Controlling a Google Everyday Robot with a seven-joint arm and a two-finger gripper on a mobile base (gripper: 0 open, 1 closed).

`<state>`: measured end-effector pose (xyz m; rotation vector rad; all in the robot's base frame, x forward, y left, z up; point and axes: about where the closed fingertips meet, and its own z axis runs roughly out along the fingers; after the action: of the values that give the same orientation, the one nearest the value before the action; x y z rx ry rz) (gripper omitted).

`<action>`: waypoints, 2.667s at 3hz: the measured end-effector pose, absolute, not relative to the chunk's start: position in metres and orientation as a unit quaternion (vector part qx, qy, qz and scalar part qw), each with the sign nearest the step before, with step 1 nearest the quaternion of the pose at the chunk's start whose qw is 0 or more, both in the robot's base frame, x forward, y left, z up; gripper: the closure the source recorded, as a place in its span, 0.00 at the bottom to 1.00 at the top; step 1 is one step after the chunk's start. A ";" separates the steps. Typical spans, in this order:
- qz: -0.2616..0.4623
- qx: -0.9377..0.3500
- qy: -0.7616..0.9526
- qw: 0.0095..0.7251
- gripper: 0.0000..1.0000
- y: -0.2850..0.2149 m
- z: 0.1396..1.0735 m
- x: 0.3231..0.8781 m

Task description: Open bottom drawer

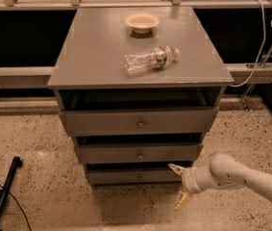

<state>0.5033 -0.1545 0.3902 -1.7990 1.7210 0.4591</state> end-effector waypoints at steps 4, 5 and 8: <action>0.220 -0.660 0.648 0.311 0.00 -0.177 0.226 0.548; 0.192 -0.657 0.648 0.333 0.00 -0.181 0.211 0.575; 0.111 -0.655 0.671 0.330 0.23 -0.180 0.182 0.646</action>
Offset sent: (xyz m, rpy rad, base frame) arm 0.0284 -0.0138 -0.1234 0.0797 0.1163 0.0090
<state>0.6463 -0.1802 0.1821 -1.7121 1.7561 0.2895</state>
